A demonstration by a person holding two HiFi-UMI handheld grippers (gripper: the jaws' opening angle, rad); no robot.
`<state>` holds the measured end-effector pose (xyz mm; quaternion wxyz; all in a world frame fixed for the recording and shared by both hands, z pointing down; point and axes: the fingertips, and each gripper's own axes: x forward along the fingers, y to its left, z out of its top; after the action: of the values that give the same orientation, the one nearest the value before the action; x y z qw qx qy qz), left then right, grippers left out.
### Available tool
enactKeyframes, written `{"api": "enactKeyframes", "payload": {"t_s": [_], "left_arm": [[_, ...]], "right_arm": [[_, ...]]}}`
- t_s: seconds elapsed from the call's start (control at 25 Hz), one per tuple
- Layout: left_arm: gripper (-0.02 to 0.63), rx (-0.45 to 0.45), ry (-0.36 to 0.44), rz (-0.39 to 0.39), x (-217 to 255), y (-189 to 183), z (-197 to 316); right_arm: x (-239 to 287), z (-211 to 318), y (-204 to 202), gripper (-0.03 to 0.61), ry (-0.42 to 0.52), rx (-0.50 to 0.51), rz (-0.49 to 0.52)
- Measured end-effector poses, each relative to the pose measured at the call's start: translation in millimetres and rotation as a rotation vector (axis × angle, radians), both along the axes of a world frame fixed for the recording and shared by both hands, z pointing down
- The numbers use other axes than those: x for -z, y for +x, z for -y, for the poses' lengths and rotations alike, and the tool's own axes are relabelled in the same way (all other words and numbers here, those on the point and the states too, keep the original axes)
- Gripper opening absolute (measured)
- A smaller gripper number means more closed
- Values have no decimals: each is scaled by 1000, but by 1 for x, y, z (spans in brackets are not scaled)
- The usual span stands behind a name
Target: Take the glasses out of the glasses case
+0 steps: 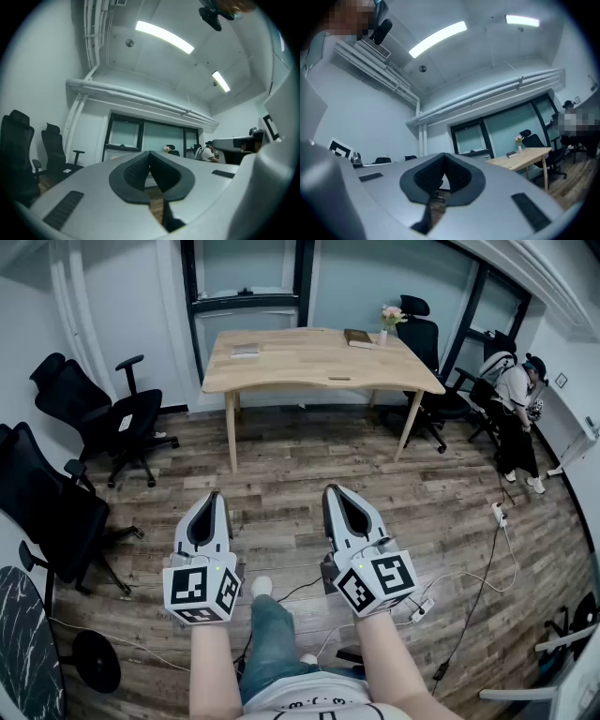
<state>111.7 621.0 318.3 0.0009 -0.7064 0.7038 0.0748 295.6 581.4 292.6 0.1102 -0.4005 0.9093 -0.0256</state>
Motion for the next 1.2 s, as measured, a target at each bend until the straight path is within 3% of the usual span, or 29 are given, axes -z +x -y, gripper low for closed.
{"api": "enactKeyframes", "payload": {"t_s": [0.44,0.64,0.84,1.2], "left_arm": [[15,-46,6,8,-13,-89,195],[17,-76,2,15,-5,-133,283],[15,-103,-1,31,8,-170,349],[17,-74,-47,48,-5,-221,452]], "right_arm": [[-17,183,-90,9,-18,-17,-38],[-12,274,-141,10,-39,-47,-6],[-3,340,-191,11,-28,-52,-24],[-15,462,-234,11,-55,-36,-27]]}}
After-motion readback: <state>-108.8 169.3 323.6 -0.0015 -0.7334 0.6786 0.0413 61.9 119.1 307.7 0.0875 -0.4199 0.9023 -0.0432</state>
